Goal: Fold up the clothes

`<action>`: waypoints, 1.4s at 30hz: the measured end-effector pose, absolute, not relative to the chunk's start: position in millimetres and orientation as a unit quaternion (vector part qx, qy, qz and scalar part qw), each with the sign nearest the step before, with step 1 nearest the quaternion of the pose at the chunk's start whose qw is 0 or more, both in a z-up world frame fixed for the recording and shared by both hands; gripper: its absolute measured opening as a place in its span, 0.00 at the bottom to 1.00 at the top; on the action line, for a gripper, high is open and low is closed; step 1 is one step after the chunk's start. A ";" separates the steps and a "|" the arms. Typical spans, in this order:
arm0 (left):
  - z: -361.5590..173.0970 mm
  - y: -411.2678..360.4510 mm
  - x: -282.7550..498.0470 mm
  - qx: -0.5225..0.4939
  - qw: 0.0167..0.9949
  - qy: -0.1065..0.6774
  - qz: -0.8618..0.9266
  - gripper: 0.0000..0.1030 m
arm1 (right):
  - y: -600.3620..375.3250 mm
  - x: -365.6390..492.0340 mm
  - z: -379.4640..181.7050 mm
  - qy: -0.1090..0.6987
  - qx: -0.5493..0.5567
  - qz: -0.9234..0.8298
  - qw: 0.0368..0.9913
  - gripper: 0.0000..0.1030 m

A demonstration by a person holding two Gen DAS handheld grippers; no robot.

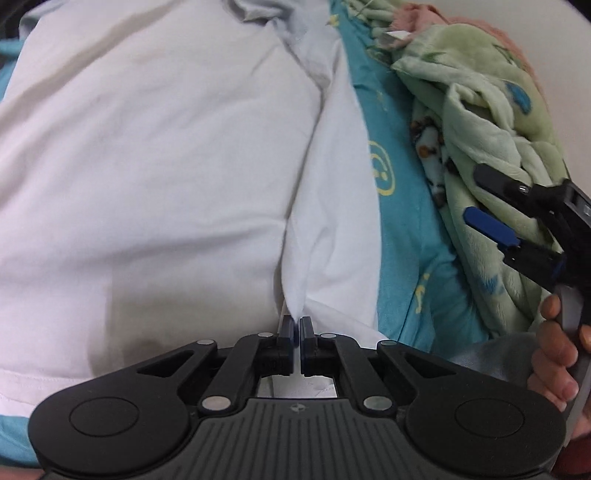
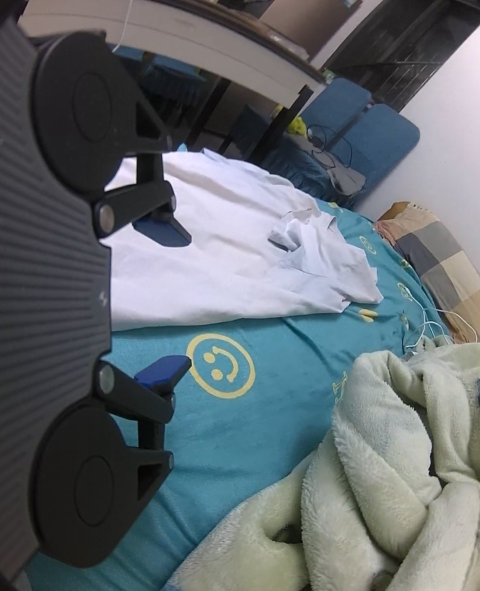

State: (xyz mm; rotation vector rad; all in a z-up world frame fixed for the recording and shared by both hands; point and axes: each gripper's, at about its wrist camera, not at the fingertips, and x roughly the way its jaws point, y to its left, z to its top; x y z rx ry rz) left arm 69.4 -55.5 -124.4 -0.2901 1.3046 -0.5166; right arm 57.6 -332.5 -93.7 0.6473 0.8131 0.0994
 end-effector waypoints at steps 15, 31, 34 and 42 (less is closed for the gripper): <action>-66.0 -31.3 216.6 -0.261 0.816 0.499 -0.129 0.61 | -255.1 84.6 -107.9 0.436 0.200 0.127 0.868 0.42; -154.2 -125.8 361.1 -0.198 0.828 0.512 -0.116 0.21 | -206.5 97.0 -138.0 0.505 0.056 0.200 0.838 0.39; -143.8 -132.7 363.3 -0.152 0.842 0.504 -0.121 0.04 | -204.8 98.4 -143.0 0.520 0.046 0.198 0.830 0.39; -96.1 -129.6 372.7 -0.084 0.872 0.475 -0.081 0.03 | -200.0 91.5 -140.7 0.522 0.015 0.207 0.827 0.39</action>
